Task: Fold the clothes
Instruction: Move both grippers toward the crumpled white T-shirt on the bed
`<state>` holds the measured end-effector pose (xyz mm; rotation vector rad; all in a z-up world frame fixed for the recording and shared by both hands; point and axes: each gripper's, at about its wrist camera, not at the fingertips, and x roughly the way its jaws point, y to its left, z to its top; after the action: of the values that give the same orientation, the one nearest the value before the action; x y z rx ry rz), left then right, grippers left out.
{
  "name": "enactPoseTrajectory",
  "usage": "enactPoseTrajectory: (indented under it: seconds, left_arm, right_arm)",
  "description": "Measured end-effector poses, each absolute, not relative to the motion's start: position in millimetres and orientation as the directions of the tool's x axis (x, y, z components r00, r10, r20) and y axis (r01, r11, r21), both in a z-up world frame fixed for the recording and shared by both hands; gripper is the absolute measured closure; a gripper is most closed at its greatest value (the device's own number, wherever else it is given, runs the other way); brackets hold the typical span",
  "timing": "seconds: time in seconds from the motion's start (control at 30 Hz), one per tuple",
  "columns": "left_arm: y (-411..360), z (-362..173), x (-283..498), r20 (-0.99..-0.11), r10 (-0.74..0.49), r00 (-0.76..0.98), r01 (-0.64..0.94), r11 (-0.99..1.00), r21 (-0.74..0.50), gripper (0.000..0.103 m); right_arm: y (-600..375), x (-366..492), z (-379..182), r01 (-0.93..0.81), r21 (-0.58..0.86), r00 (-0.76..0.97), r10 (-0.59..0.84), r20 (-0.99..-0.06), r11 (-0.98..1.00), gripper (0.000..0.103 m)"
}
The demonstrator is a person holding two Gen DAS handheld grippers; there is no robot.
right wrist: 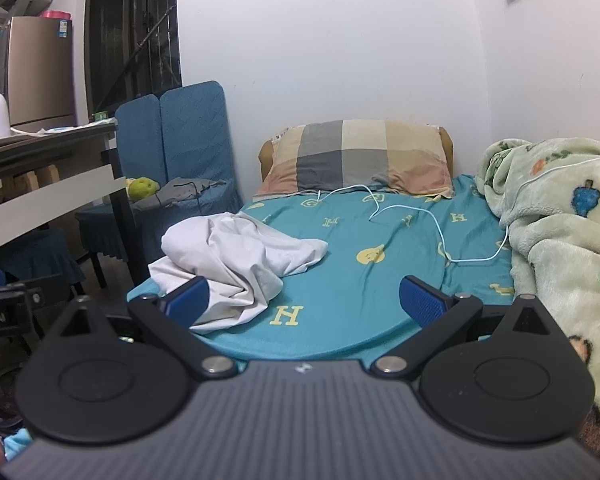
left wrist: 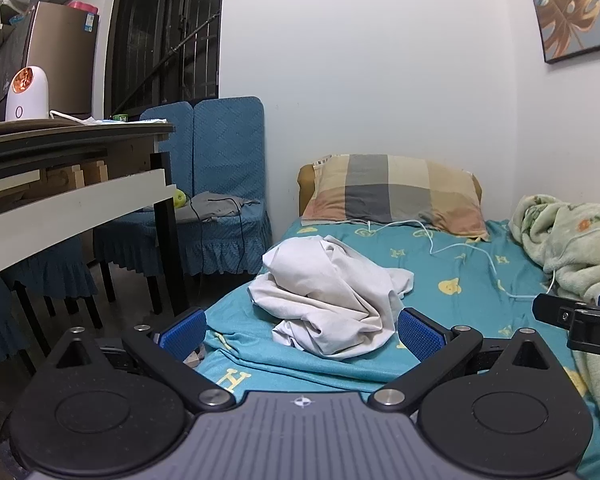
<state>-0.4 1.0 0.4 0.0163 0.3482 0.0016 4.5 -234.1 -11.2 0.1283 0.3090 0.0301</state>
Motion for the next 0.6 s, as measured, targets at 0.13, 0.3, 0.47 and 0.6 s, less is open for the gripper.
enactPoseTrajectory:
  seconds: [0.13,0.3,0.47,0.6]
  left_arm:
    - [7.9,3.1,-3.9,-0.338,0.008,0.941,0.001,1.0,0.029,0.0]
    - [5.4,5.1,-13.3,-0.339,0.009,0.941,0.016,0.997,0.07,0.0]
    - [3.1,2.0,-13.1,-0.361,0.002,0.933,0.027,0.997,0.076,0.0]
    - [1.3,1.1,-13.1,-0.367,-0.002,0.93,0.033,0.996,0.077,0.0]
  right_arm:
    - [-232.3,1.7,-11.2,-0.007,0.117,0.955,0.041,-0.293,0.993,0.0]
    - [-231.9,6.0,-16.4,-0.01,0.12,0.947,0.048,-0.318,0.993,0.0]
    - [-234.2,4.1,-18.2,-0.02,0.149,0.949,0.066,-0.309,0.989,0.0]
    - [-237.2,3.8,-17.1,-0.014,0.163,0.953,0.063,-0.295,0.986,0.0]
